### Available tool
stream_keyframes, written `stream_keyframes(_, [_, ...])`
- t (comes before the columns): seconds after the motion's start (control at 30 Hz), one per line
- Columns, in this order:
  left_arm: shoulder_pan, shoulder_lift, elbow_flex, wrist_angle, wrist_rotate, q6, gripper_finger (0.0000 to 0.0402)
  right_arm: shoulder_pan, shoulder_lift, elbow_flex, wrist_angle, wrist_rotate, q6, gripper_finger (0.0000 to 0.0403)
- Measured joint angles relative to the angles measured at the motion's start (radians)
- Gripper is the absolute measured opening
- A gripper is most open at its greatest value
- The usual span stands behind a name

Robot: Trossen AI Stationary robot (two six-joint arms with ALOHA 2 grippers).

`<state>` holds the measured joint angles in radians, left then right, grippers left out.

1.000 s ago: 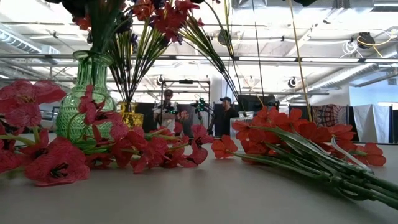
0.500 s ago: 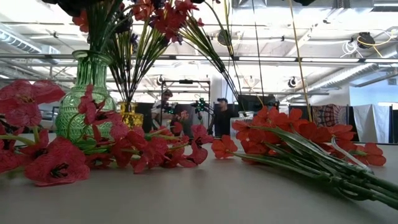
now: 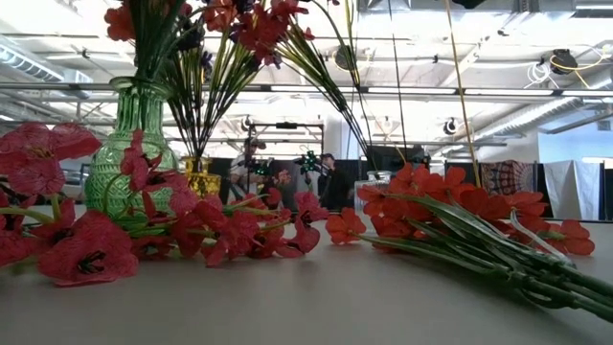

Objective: Sort flowers into vase by color
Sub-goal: Put the left orange flowers into the green vase

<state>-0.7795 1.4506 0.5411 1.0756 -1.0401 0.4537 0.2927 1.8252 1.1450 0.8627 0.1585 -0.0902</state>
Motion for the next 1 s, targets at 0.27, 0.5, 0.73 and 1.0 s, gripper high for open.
stream_keyframes(0.27, [0.000,0.000,0.000,0.000,-0.012,0.000,0.0114,-0.013,0.008,0.025,-0.008,-0.007,0.022,0.0000])
stream_keyframes(0.5, [0.000,0.000,0.000,-0.001,-0.015,0.000,0.0114,-0.013,0.010,0.040,-0.050,-0.007,0.017,0.0000])
stream_keyframes(0.73, [0.000,0.000,0.000,-0.002,-0.015,0.000,0.0111,-0.013,0.010,0.040,-0.053,-0.007,0.017,0.0000])
stream_keyframes(1.0, [0.007,0.000,0.000,-0.006,-0.015,-0.001,0.0030,-0.012,0.010,0.040,-0.052,-0.007,0.018,0.0031])
